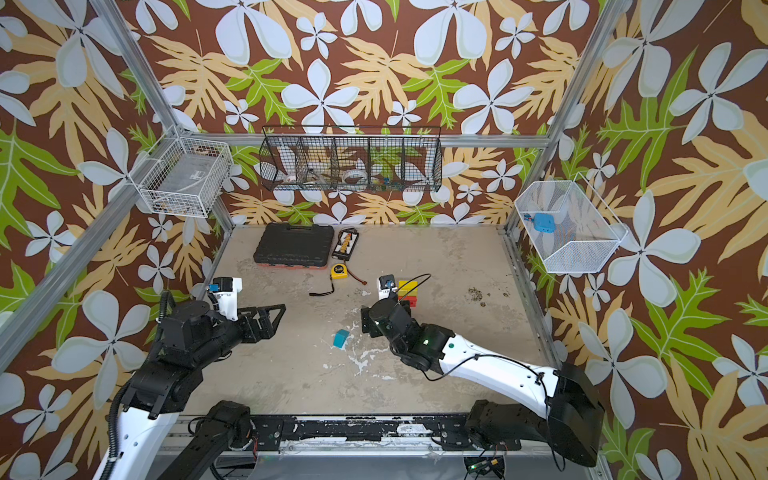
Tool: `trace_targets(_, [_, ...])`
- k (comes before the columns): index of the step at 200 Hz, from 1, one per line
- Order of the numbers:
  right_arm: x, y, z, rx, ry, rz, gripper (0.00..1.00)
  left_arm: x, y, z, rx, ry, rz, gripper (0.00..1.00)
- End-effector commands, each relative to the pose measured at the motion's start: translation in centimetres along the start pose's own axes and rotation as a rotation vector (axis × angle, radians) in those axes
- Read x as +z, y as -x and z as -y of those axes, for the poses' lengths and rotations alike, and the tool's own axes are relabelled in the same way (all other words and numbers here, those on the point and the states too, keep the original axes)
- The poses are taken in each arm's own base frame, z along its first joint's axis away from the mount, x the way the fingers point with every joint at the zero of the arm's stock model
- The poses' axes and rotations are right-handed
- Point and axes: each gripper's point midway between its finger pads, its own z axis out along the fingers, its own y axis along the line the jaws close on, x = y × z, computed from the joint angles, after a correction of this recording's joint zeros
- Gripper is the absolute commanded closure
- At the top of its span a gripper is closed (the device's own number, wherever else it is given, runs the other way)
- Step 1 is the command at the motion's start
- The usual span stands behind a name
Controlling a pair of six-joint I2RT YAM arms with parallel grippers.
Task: Build the wood block tower
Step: 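Open the right gripper and raise it away from the tower, then lower the left gripper onto the teal block and close it while the right arm withdraws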
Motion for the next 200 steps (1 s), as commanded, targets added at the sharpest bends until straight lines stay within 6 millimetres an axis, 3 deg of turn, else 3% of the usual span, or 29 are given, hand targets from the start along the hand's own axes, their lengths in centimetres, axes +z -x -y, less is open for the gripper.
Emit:
trace_targets(1, [0.5, 0.5, -1.3, 0.032, 0.032, 0.038, 0.18, 0.4, 0.3, 0.4, 0.017, -0.021, 0.004, 0.0])
trace_targets(25, [0.2, 0.4, 0.2, 0.038, -0.032, 0.059, 0.19, 2.0, 0.2, 1.0, 0.024, -0.061, -0.045, 0.0])
trace_targets(44, [-1.2, 1.3, 1.8, 0.05, -0.067, 0.118, 0.19, 3.2, 0.1, 0.3, 0.015, -0.012, -0.072, 0.02])
trace_targets(63, [-2.8, 1.7, 3.9, 0.065, -0.102, 0.182, 0.18, 4.5, -0.5, 1.4, 0.034, 0.009, -0.117, 0.03])
trace_targets(79, [-4.1, 2.2, 6.3, 0.098, -0.136, 0.228, 0.18, 5.9, -1.5, 3.5, 0.063, 0.02, -0.146, 0.05])
trace_targets(96, [-5.0, 2.4, 9.6, 0.143, -0.176, 0.263, 0.18, 7.6, -3.8, 6.2, 0.079, -0.018, -0.221, 0.08])
trace_targets(122, [-6.5, 1.7, 15.3, 0.214, -0.293, 0.322, 0.19, 9.1, -7.0, 7.7, 0.079, -0.016, -0.202, 0.04])
trace_targets(153, [-7.9, 0.7, 19.6, 0.282, -0.396, 0.399, 0.18, 11.9, -10.8, 6.4, 0.048, -0.016, -0.208, 0.01])
trace_targets(200, [-9.5, -2.3, 24.3, 0.361, -0.604, 0.496, 0.15, 15.4, -13.3, 5.5, 0.084, -0.041, -0.157, 0.0])
